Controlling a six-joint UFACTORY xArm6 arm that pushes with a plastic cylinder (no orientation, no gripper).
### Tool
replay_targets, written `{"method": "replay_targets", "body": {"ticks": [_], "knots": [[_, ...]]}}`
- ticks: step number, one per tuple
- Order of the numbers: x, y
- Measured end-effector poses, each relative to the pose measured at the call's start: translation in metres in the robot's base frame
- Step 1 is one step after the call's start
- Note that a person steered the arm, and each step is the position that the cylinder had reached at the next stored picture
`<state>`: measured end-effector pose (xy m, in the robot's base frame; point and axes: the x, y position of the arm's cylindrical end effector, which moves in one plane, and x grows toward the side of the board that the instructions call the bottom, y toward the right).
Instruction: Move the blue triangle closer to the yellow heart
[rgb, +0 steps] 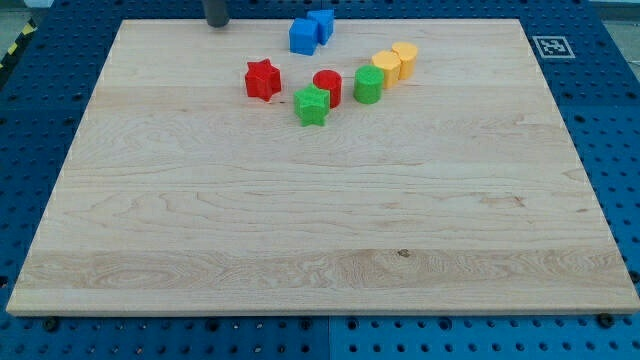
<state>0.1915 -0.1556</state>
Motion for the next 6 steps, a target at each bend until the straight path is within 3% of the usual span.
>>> {"method": "replay_targets", "body": {"ticks": [2,4,6], "knots": [[0.001,0.022],[0.002,0.118],[0.002,0.134]]}}
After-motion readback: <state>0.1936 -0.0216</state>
